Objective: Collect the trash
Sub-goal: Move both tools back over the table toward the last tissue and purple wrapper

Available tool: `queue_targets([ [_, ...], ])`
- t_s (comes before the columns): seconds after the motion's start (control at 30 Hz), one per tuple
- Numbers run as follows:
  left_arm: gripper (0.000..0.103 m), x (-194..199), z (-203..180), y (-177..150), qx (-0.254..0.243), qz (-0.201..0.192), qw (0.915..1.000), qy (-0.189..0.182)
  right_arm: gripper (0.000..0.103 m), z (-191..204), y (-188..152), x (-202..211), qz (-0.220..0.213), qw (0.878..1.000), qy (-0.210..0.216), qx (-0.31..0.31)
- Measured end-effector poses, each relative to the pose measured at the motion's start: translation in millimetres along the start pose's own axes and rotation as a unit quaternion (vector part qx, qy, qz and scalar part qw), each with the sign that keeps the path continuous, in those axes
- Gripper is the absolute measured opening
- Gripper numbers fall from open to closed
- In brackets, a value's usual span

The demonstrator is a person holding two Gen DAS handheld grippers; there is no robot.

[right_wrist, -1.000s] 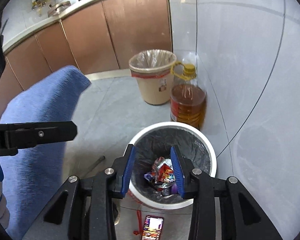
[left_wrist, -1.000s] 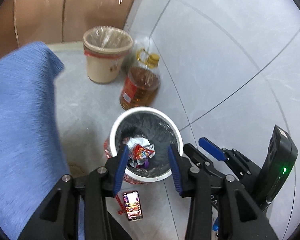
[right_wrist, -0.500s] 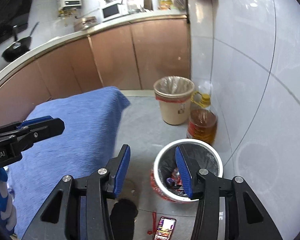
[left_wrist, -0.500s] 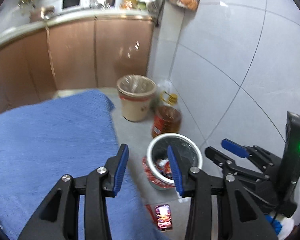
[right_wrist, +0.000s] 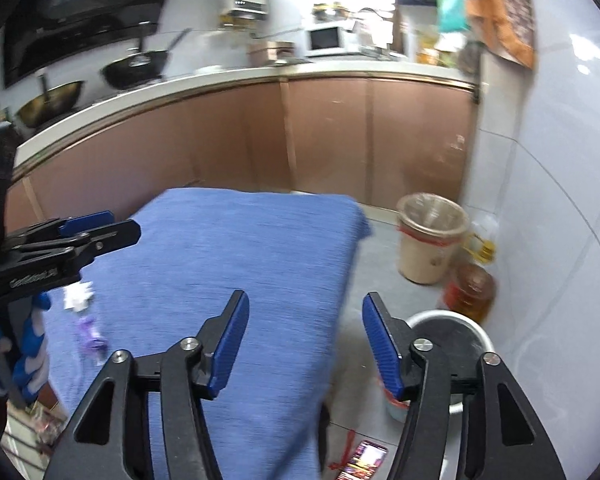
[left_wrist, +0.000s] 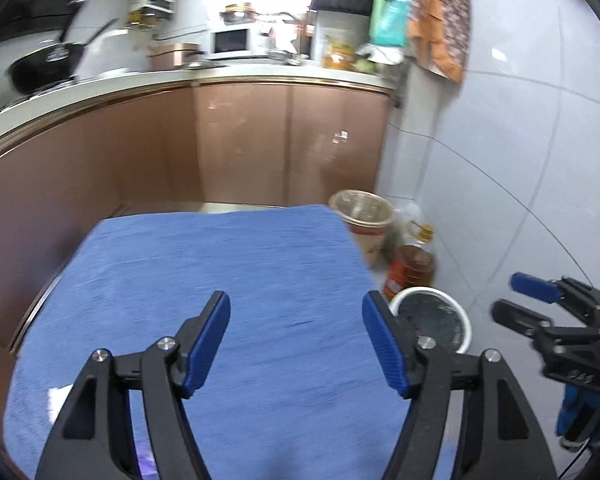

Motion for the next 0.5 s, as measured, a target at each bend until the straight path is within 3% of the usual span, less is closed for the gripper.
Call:
queue_targets([
  [0.07, 0.07, 9.6, 29.5, -8.0, 0.01, 0.001, 0.9998, 0.017, 0.071, 22.3, -1.6, -2.7, 0.007, 1.0, 0.027, 0.012],
  [0.3, 0.071, 42.5, 155.0, -55.4, 0.065, 0.022, 0.9935, 0.091, 0.073, 101.2, -17.7, -33.4, 0.053, 0.991, 0.116, 0.046],
  [0.5, 0.071, 43.0, 220.0, -108.4, 0.106, 0.056, 0.9868, 0.109, 0.073, 162.4, -44.0, -71.2, 0.103, 0.977, 0.157, 0.097],
])
Point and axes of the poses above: each gripper's, at about its wrist camera, not at the fingertips, and x roughly against the way its jaws point, z to its left, y to its top, the point moved 5 cm from there along -x, roughly the way its jaws point, and after that the axes turned 5 degrees about -x, right-handed, at the moved point
